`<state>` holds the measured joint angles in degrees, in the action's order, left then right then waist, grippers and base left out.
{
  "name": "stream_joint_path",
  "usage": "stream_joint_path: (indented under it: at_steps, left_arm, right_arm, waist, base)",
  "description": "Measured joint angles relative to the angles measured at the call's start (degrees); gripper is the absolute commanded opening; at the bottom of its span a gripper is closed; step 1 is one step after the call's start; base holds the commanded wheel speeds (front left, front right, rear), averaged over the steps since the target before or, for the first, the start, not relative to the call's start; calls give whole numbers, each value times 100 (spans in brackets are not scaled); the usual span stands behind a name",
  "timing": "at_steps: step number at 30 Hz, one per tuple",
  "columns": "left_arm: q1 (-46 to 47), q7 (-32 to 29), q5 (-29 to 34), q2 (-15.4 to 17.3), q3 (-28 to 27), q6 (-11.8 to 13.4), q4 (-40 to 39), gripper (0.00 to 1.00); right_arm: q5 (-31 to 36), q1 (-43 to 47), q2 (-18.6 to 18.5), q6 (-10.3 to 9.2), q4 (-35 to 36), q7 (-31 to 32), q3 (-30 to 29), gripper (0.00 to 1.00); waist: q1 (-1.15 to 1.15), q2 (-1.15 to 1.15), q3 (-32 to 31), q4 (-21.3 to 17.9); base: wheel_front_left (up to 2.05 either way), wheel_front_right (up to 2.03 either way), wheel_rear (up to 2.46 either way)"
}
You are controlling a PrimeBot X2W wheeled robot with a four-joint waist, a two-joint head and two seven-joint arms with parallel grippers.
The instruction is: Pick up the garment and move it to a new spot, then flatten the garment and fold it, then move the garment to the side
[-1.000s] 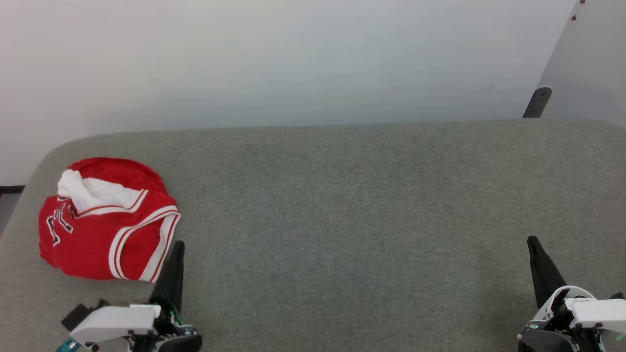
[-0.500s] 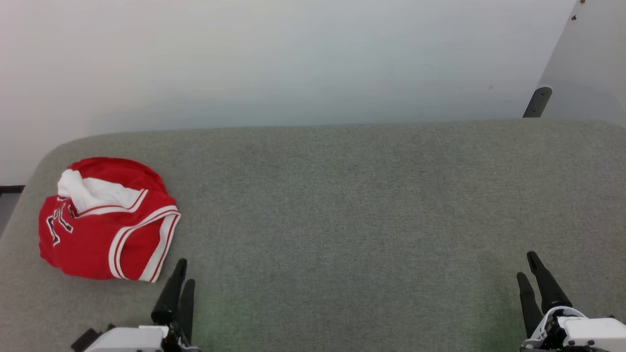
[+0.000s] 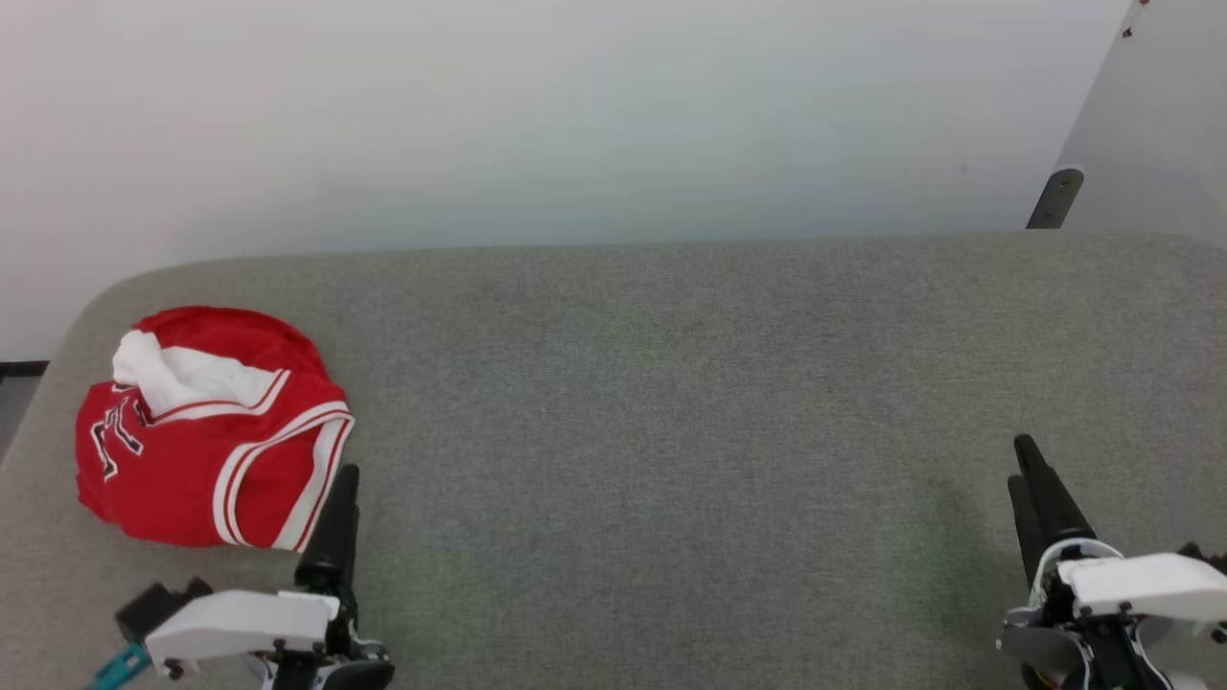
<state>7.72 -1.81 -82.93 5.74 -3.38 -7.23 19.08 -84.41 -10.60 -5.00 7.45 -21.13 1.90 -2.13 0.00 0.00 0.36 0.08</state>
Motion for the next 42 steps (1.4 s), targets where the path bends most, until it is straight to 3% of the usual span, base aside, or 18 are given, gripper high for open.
stream_joint_path:
  at_steps: [22, 42]
  left_arm:
    - [190, 489, 2836, 162, 1, 19, -98, 100]
    - [293, 823, 4610, 359, 244, 143, -46, 100]
  right_arm:
    - [2846, -588, -157, 0, -355, -497, 286, 100]
    - [4724, -949, -234, 0, -630, -840, 410, 100]
  waist:
    - [0, 0, 7, -5]
    - [0, 0, -12, -28]
  base:
    - [0, 0, 0]
    - [0, 0, 0]
